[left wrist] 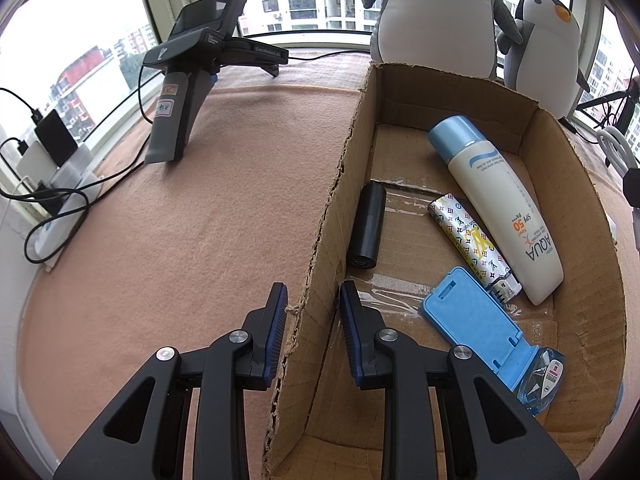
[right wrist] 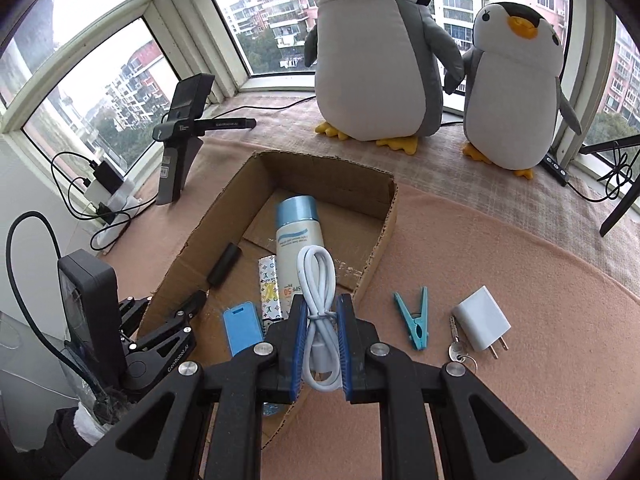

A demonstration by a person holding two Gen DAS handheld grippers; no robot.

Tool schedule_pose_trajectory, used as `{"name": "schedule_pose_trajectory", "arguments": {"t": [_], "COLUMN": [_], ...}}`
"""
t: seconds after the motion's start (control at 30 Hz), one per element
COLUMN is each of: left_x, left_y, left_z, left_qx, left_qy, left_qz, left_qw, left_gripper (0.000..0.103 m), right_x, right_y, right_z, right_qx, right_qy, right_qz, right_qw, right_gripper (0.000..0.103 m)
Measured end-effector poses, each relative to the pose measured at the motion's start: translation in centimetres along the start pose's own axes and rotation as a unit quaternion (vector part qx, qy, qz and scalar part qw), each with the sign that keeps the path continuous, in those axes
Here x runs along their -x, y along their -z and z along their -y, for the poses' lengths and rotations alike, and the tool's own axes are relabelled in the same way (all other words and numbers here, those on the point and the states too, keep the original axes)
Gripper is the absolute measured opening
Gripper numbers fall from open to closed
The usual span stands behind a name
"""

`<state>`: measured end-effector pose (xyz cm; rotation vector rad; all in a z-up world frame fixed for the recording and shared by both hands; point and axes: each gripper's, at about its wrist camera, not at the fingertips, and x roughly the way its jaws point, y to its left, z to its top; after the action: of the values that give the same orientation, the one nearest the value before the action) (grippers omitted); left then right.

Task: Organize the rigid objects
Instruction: 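Carry the white cable into the box and open the right gripper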

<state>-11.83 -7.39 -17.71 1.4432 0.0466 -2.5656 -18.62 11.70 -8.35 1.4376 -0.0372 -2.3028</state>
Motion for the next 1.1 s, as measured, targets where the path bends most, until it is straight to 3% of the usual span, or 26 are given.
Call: {"name": "schedule_pose_trajectory", "arguments": {"t": [0.57, 0.63, 0.67, 0.7, 1.1], "left_x": [0.0, 0.0, 0.0, 0.0, 0.0], "left_y": [0.1, 0.1, 0.1, 0.1, 0.1], "left_z": [0.0, 0.0, 0.1, 0.1, 0.2], "left_qx": [0.002, 0.002, 0.002, 0.003, 0.002], "left_qy": [0.001, 0.001, 0.001, 0.001, 0.000], "left_qz": [0.000, 0.000, 0.000, 0.000, 0.000], "left_qw": [1.0000, 1.0000, 1.0000, 1.0000, 1.0000], "left_gripper": [0.024, 0.024, 0.024, 0.024, 0.024], "right_x": [-3.4, -3.3, -3.1, -2.9, -2.0], "right_y": [-0.4, -0.6, -0.6, -0.6, -0.7], "right_z": [-4.5, -4.5, -4.5, -4.5, -4.0], "right_qx": [0.027, 0.029, 0.029, 0.029, 0.029], "right_qy": [-0.036, -0.037, -0.034, -0.029, -0.018], "right_qz": [-0.019, -0.015, -0.010, -0.002, 0.008], "right_qw": [0.999, 0.999, 0.999, 0.999, 0.999], "right_gripper": [0.015, 0.033, 0.050, 0.058, 0.059]}}
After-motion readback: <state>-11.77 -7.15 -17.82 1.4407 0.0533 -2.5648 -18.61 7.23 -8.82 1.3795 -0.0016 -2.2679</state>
